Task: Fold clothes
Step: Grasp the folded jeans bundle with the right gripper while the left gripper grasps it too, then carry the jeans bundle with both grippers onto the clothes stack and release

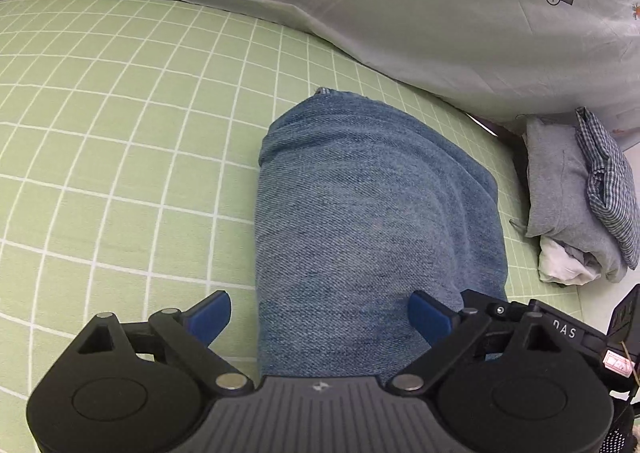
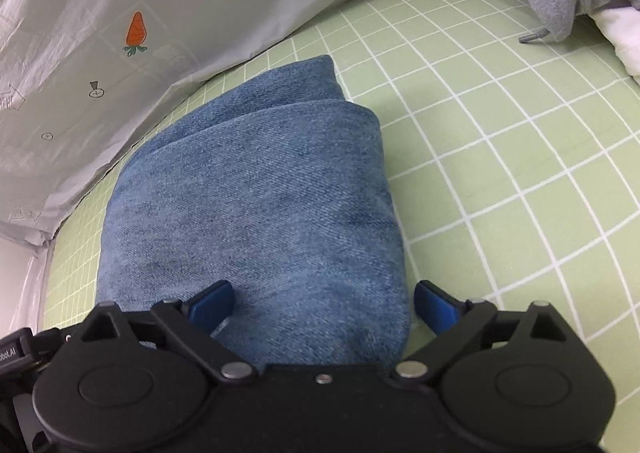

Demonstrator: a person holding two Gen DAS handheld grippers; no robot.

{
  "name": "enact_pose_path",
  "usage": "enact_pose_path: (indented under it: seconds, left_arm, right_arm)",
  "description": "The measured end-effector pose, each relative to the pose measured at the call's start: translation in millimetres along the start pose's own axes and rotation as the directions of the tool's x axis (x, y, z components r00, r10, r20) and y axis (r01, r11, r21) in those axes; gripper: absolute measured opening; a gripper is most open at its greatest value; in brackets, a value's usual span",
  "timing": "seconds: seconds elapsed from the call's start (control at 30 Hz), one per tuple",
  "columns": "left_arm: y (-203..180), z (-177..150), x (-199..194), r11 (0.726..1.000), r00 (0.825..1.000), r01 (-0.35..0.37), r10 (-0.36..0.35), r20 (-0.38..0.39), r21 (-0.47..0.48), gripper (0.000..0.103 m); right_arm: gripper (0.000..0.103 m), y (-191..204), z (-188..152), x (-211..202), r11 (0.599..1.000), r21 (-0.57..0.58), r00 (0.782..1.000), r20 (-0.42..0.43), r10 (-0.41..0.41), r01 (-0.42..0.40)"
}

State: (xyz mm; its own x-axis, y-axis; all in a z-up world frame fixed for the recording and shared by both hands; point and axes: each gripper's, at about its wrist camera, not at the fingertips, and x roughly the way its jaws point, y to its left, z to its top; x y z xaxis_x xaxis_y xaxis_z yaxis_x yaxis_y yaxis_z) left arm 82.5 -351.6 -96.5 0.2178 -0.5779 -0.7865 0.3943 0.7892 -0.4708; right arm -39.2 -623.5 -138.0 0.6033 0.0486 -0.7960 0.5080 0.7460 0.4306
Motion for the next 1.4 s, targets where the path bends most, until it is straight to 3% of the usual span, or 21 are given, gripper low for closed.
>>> enact_pose_path:
  seconds: [0.17, 0.23, 0.3, 0.4, 0.73, 0.93, 1.17, 1.4]
  left_arm:
    - [-2.0, -0.1, 9.0, 0.998, 0.998, 0.053, -0.053, -0.013, -0.027, 0.094]
    - [-4.1, -2.0, 9.9, 0.997, 0.997, 0.081, -0.081, -0.005, -0.019, 0.085]
    - [-11.0, -4.7, 5.7, 0.998, 0.998, 0.054, -0.055, 0.016, 0.025, 0.058]
    - [-17.0, -8.1, -8.9, 0.995, 0.994, 0.095, -0.096, 0.044, 0.04, 0.041]
    - [-30.5, -31.3, -72.2, 0.978, 0.978, 0.174, -0.185, 0.097, 0.117, 0.037]
    - [-41.6, -31.8, -104.3, 0.948, 0.961, 0.241, -0.263, 0.088, 0.207, 0.037]
    - [-89.1, -31.6, -114.7, 0.882, 0.919, 0.367, -0.393, 0.032, 0.296, 0.037]
    - [-188.5, -41.1, -99.6, 0.814, 0.86, 0.453, -0.507, 0.061, 0.364, 0.037]
  right_arm:
    - [0.094, 6.6, 4.2, 6.4, 0.998, 0.014, 0.997, -0.047, 0.056, -0.055]
    - [0.084, 11.6, 4.3, 3.3, 0.998, -0.006, 0.997, -0.054, 0.062, -0.062]
    - [0.052, 16.8, 3.3, -1.7, 0.998, -0.024, 0.996, -0.054, 0.065, -0.066]
    - [0.032, 25.7, -4.6, -20.8, 0.998, -0.039, 0.998, -0.02, 0.056, -0.057]
    - [0.028, 49.9, -37.1, -86.2, 0.999, -0.021, 0.994, 0.094, 0.048, -0.046]
    - [0.028, 66.0, -56.7, -128.4, 1.0, 0.005, 0.981, 0.194, 0.008, -0.009]
    - [0.028, 66.7, -72.6, -192.9, 0.993, 0.043, 0.937, 0.329, -0.119, 0.11]
    - [0.028, 1.5, -47.6, -260.7, 0.987, 0.061, 0.875, 0.458, -0.16, 0.148]
